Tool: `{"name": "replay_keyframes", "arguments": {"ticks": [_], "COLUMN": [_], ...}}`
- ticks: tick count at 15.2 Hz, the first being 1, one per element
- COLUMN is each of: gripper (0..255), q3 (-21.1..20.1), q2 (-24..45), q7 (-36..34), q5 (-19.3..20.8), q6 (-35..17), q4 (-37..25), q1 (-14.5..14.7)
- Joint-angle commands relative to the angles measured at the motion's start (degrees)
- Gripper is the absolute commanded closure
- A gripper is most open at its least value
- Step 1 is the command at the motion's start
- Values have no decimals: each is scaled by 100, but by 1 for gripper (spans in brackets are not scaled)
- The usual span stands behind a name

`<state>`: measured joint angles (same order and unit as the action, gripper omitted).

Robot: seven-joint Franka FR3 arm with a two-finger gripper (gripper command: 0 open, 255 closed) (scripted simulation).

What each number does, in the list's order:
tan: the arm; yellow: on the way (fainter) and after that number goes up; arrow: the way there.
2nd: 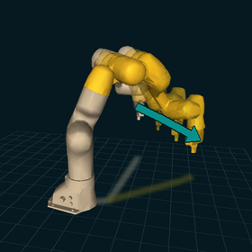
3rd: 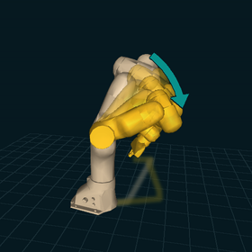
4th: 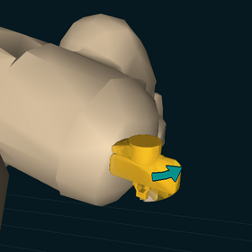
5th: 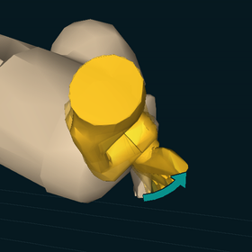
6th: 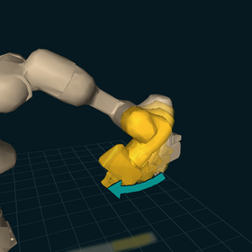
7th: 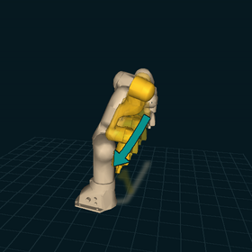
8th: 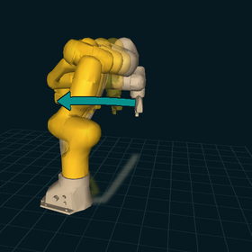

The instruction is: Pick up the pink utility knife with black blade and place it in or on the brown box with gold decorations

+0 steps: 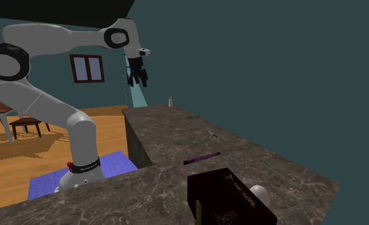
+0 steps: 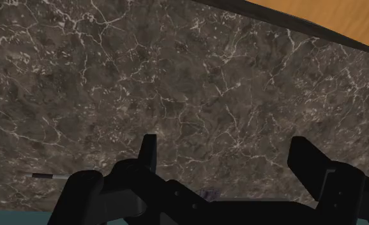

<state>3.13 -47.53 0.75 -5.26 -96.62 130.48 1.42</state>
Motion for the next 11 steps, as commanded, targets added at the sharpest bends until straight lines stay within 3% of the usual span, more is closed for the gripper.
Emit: {"name": "replay_keyframes", "arguments": {"ticks": [1, 11], "gripper": [0, 0], "q3": [0, 789], "q2": [0, 496], "q7": [0, 722], "q5": [0, 664], "q6": [0, -996], "q4": [0, 726], "q1": [0, -457]}}
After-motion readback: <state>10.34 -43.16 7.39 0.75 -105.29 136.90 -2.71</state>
